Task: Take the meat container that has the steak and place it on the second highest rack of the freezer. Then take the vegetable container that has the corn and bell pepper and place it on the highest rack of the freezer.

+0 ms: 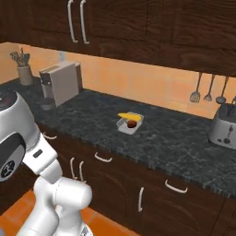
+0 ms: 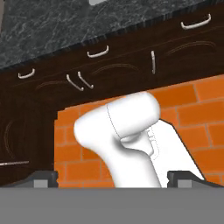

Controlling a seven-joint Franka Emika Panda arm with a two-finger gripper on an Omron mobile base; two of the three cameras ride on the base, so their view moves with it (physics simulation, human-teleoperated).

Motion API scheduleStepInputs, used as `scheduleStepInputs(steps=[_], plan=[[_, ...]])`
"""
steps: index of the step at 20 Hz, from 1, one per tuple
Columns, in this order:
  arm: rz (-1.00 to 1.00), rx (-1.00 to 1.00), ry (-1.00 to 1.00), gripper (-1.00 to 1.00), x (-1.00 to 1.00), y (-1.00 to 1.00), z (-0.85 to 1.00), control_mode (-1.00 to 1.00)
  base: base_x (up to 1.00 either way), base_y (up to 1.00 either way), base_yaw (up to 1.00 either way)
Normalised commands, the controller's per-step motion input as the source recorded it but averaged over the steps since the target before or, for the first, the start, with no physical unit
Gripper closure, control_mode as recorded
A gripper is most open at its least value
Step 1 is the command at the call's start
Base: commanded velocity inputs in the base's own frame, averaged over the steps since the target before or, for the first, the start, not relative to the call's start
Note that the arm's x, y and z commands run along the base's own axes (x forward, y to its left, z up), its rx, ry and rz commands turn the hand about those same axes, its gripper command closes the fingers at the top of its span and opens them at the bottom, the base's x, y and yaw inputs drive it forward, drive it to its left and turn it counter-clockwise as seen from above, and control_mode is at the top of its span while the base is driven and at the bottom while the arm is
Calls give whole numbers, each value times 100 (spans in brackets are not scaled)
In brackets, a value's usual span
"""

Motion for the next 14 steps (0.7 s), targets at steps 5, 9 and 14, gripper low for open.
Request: scheduleStepInputs(steps=[5,9,14], plan=[[0,0,0,-100,0,0,0,100,86,32,-53],[0,0,0,-100,0,0,0,100,66,12,-40],[-29,2,8,-100,75,-6,-22,-100,10,2,-8]])
